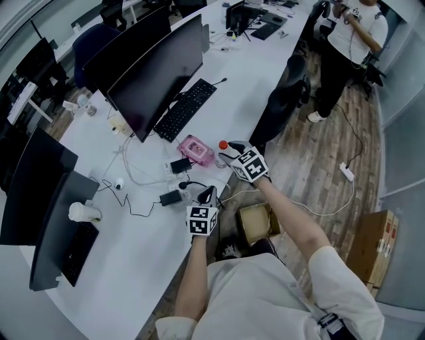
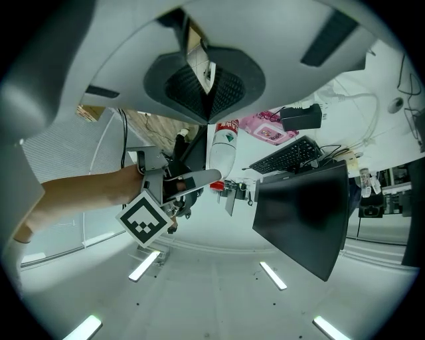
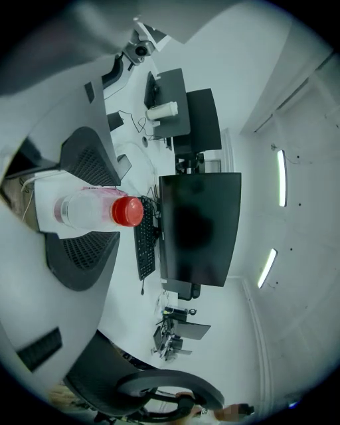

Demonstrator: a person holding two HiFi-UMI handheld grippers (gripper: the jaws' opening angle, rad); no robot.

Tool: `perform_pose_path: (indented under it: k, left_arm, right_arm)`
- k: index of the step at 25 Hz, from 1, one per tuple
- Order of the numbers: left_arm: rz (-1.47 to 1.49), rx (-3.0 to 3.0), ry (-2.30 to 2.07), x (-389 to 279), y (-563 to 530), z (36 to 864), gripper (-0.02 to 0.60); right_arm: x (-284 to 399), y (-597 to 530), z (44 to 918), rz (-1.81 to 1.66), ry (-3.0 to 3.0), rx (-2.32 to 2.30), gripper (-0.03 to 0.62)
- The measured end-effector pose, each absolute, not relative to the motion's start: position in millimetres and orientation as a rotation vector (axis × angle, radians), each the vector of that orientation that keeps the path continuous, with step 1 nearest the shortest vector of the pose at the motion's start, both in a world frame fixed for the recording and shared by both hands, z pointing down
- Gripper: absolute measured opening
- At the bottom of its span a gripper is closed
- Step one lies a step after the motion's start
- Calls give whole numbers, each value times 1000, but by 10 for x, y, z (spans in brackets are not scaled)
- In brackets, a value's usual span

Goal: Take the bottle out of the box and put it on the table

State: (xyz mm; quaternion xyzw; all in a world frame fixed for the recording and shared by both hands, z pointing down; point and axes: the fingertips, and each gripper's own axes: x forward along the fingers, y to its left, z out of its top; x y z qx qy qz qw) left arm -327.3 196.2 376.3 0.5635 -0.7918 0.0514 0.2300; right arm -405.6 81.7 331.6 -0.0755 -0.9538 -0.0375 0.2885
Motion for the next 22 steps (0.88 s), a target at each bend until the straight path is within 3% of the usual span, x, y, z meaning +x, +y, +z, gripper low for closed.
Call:
perform_pose_path:
  k: [22]
  left_arm:
    - [31,1438,-2301,-3193,2167,3489,14]
  right_arm:
    - [-2783,1054,3351,189,-2715,-3,252]
